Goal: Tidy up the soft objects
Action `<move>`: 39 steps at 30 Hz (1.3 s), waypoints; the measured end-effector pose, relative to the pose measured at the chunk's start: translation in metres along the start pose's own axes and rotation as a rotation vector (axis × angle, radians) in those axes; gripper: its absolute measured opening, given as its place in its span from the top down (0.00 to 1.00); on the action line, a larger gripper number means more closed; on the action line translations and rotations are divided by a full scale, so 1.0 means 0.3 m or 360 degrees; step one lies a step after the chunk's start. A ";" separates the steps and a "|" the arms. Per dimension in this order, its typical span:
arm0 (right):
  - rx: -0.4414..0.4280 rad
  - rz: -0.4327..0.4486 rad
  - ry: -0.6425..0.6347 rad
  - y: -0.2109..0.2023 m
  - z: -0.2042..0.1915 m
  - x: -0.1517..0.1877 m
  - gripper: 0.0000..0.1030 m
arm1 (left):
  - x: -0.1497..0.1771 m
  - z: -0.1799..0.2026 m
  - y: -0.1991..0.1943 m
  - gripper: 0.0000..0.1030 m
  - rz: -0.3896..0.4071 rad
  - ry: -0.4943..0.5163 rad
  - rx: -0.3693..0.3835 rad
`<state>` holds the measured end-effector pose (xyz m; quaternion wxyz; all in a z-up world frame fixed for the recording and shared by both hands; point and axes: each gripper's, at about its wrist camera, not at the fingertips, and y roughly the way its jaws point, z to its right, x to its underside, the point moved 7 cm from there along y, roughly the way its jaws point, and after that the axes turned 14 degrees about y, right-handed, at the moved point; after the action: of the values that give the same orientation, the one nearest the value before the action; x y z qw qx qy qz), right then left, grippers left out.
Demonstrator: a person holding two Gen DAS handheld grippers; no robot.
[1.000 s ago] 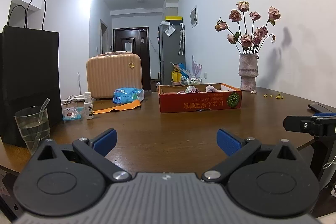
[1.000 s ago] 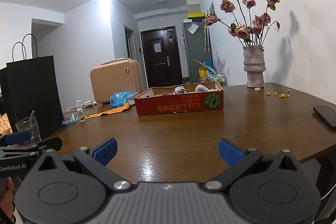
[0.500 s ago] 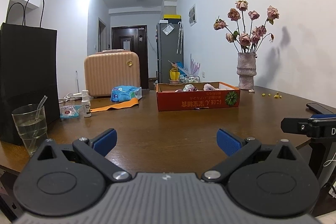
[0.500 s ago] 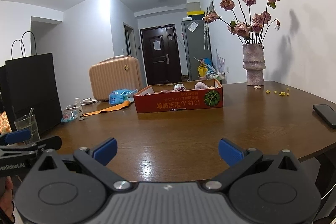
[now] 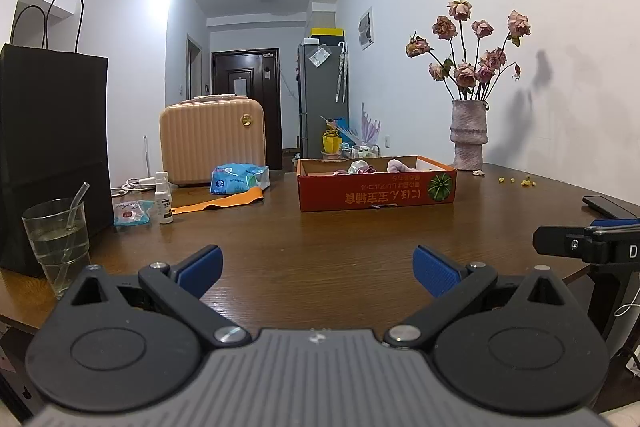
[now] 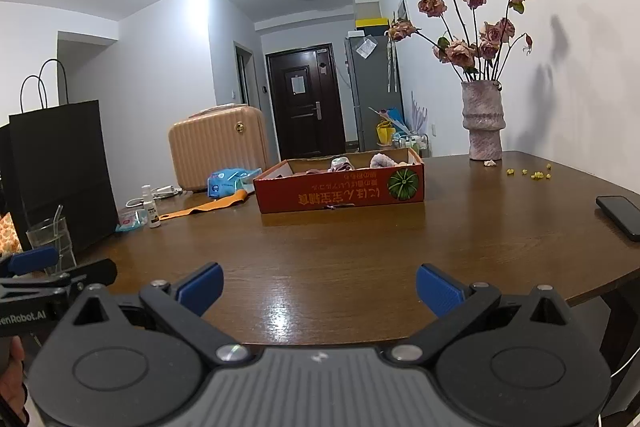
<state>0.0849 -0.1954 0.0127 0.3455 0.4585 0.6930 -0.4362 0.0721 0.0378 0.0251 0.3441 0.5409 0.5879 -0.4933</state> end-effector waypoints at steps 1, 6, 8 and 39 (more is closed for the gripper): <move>0.0000 0.0001 0.0000 -0.001 -0.001 0.001 0.00 | 0.000 0.000 0.001 0.00 -0.0001 -0.0001 0.0002; 0.0000 0.0003 0.0000 -0.001 -0.002 0.000 0.00 | 0.000 0.003 0.001 0.00 -0.0005 -0.0005 0.0006; 0.0001 0.0004 -0.0001 -0.001 -0.002 0.000 0.00 | 0.001 0.004 0.001 0.00 -0.0005 -0.0004 0.0004; -0.0004 -0.0002 0.0017 0.003 0.000 0.004 0.00 | 0.005 0.008 0.009 0.00 -0.0004 -0.0015 0.0023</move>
<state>0.0853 -0.1948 0.0113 0.3420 0.4599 0.6957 -0.4330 0.0742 0.0358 0.0225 0.3423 0.5403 0.5833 -0.5006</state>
